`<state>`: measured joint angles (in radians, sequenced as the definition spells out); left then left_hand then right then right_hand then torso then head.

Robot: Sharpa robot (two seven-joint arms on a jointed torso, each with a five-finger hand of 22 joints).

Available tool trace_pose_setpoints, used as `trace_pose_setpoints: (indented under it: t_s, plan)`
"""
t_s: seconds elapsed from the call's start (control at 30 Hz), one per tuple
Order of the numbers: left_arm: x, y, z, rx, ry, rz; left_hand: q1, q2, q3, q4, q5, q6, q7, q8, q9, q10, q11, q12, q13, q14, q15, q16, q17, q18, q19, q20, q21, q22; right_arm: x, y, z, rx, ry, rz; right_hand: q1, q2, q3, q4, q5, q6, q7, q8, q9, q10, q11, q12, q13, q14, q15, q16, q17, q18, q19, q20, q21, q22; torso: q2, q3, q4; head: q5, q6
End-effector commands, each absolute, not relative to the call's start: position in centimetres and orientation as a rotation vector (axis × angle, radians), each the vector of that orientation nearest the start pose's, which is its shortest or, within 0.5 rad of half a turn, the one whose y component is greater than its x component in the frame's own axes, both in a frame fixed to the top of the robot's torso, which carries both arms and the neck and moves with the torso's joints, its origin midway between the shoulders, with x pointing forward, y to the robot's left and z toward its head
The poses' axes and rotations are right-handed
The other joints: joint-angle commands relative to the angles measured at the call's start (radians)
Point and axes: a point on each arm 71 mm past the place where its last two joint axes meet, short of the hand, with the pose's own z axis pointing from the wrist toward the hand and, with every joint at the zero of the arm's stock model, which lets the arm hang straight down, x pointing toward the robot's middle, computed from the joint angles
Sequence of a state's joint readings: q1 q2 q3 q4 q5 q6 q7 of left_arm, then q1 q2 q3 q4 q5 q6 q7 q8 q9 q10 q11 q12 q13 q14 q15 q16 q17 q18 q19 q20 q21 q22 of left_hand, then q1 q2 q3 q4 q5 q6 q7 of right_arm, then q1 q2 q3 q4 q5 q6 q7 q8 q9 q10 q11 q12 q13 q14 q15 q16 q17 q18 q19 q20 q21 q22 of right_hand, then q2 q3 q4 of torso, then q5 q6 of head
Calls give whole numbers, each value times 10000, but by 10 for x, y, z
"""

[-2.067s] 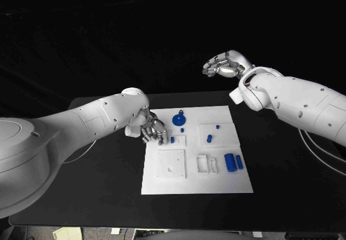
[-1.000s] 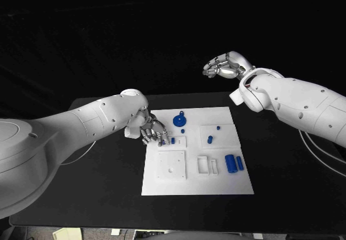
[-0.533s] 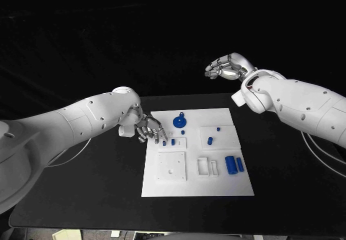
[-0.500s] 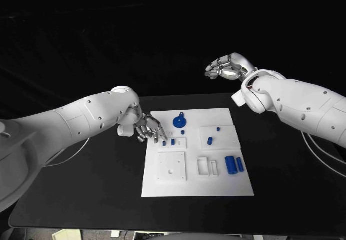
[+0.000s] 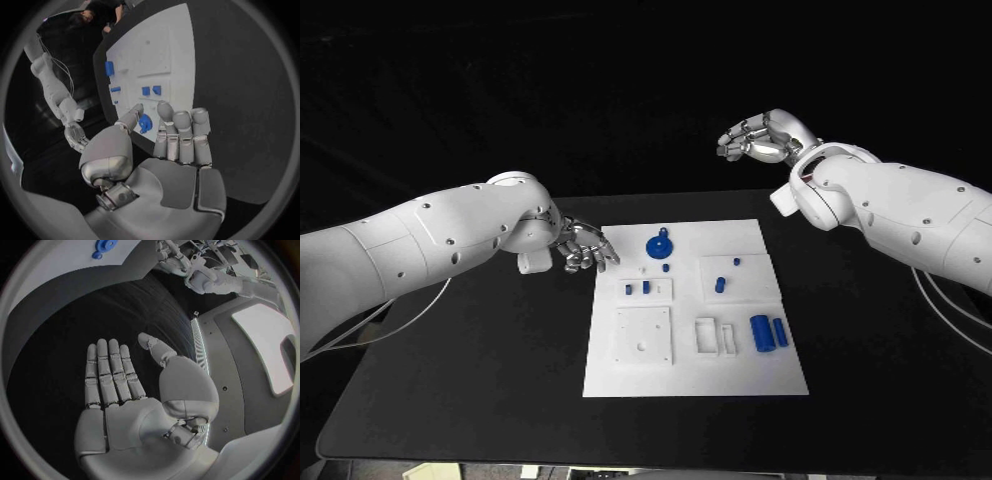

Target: Assemble the parts on the task board

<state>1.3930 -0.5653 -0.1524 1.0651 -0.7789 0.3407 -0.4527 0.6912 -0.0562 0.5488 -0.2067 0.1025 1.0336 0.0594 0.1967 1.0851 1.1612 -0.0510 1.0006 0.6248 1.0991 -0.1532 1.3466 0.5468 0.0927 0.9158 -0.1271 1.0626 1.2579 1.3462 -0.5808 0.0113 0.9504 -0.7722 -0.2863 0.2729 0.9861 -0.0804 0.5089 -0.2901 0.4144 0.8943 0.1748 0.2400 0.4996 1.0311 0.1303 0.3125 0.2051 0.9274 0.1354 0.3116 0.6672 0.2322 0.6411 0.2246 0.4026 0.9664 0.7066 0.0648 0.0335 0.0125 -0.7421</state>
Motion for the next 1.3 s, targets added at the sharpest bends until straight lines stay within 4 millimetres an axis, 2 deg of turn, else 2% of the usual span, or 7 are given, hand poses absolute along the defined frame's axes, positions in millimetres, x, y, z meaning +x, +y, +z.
trace_pose_setpoints:
  t_s: [0.03, 0.3, 0.63, 0.8, 0.9, 1.1, 1.3]
  plan:
    - [563, 202, -184, -4009, 23014, -5372, 75, 92, 6, -119, 54, -310, 118, 5, -203, -298, 125, -335, -208, -263, 130, -380, -202, -253, -243, -1038, -308, -149, 601, -239, -105, 3701, 13940, 9869, 78, 1, -63, 8, 14, -79, 19, 61, -11, 69, 13, -47, -18, 46, 19, -31, -11, 92, -29, 60, -69, 11, 15, -6, -16, -13, 37]
    - [545, 199, -187, -4421, 21388, -6122, 693, -176, 170, -300, 32, -1072, 550, -332, -1451, -856, 578, -1294, -917, -714, 626, -1467, -809, -402, -641, -622, -1025, -488, 599, -242, -106, 3723, 13941, 9871, 85, 4, -62, 8, 15, -77, 18, 63, -13, 72, 12, -49, -21, 47, 19, -32, -12, 94, -29, 61, -69, 12, 9, -17, 0, 3, 76]
    - [515, 198, -196, -3826, 19945, -5979, 1879, -700, 301, -642, -187, -1152, 696, -268, -2349, -1013, 727, -2229, -1654, -503, 734, -1643, -969, -279, -466, -490, -1129, -536, 597, -245, -108, 3732, 13958, 9850, 91, 2, -62, 8, 15, -75, 17, 66, -14, 75, 11, -51, -24, 48, 18, -32, -12, 96, -28, 62, -69, 14, 17, 18, -11, 57, 82]
    - [500, 198, -200, -3803, 19248, -6182, 2549, -1288, 193, -600, -417, -1010, 657, 26, -2720, -855, 704, -2403, -1882, -422, 719, -1658, -1001, -270, -352, -485, -1167, -545, 596, -248, -108, 3762, 13933, 9804, 96, -3, -62, 6, 17, -74, 17, 68, -15, 78, 10, -52, -27, 49, 17, -32, -13, 98, -28, 62, -69, 15, 1, 16, -14, 110, 80]
    - [492, 197, -204, -3867, 18558, -6411, 2488, -1795, 154, -113, -383, -860, 576, 338, -2948, -660, 626, -2390, -1968, -252, 636, -1546, -965, -244, -172, -544, -1133, -527, 596, -249, -108, 3825, 13919, 9805, 101, -7, -63, 5, 19, -72, 16, 70, -17, 81, 9, -52, -29, 50, 17, -32, -13, 99, -27, 63, -70, 16, 5, 16, -13, 119, 106]
    - [479, 190, -210, -4077, 17537, -6867, 2650, -2183, 23, 365, -343, -469, 311, 1171, -3125, -219, 357, -1948, -1865, 63, 355, -889, -645, -181, 167, -755, -788, -285, 596, -251, -108, 3839, 13905, 9778, 105, -9, -62, 6, 21, -70, 15, 72, -18, 85, 8, -53, -30, 52, 16, -32, -14, 101, -26, 64, -69, 17, 1, 20, 4, 140, 124]
    - [472, 188, -221, -4142, 17058, -6999, 2787, -2295, -100, 618, -354, -320, 146, 1833, -3208, -40, 192, -1627, -1800, 165, 185, -504, -474, -160, 311, -902, -586, -113, 596, -251, -108, 3844, 13902, 9771, 108, -10, -63, 8, 25, -68, 15, 74, -19, 89, 7, -54, -33, 53, 16, -31, -14, 103, -24, 66, -69, 18, -9, 23, 21, 147, 126]
